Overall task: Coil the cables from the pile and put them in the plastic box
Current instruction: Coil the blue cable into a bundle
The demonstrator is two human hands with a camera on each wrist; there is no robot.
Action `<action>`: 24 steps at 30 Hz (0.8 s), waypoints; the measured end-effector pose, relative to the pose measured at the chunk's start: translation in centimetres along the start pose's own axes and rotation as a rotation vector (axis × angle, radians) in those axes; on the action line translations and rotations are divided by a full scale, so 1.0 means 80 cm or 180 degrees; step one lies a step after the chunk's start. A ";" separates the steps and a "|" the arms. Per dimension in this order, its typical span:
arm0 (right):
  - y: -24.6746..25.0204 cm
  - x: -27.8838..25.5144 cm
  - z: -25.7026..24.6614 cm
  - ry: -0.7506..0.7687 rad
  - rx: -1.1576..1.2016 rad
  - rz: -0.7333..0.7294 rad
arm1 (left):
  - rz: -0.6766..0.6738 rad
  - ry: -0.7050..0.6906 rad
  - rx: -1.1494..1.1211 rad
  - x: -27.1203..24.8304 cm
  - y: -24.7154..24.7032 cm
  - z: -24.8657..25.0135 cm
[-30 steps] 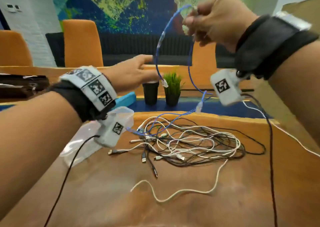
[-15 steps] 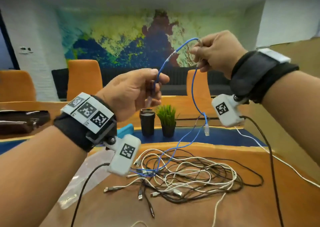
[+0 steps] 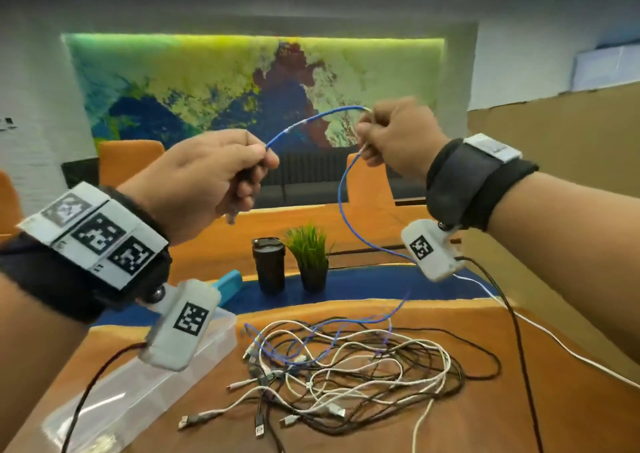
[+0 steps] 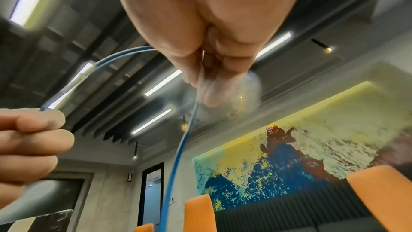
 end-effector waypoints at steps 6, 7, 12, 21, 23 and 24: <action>-0.023 -0.020 -0.007 -0.0413 0.1165 -0.0941 | 0.0276 0.0778 -0.0932 0.003 0.000 -0.033; -0.028 -0.024 -0.011 -0.0460 0.1606 -0.0976 | 0.0268 0.0885 -0.1196 0.003 -0.002 -0.038; -0.052 -0.044 0.008 -0.0608 0.1561 -0.0710 | 0.0035 0.0816 -0.2629 0.011 -0.013 -0.047; -0.130 -0.116 0.004 0.0268 -0.1141 -0.2176 | 0.0323 0.0244 -0.1679 0.020 -0.049 -0.063; -0.126 -0.122 0.004 0.0212 -0.1303 -0.2300 | 0.0418 -0.0179 -0.0503 0.020 -0.050 -0.062; -0.126 -0.127 0.003 0.0320 -0.1545 -0.2356 | 0.0408 -0.0504 0.0342 0.021 -0.050 -0.059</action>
Point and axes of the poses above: each hand's wrist, its own x-axis towards the middle knuckle, its own y-axis out of the back of the hand, z = x × y, the point moved 5 cm from there along x, towards the middle knuckle, and after that the axes turned 4 degrees about -x, right-handed, at the moved point
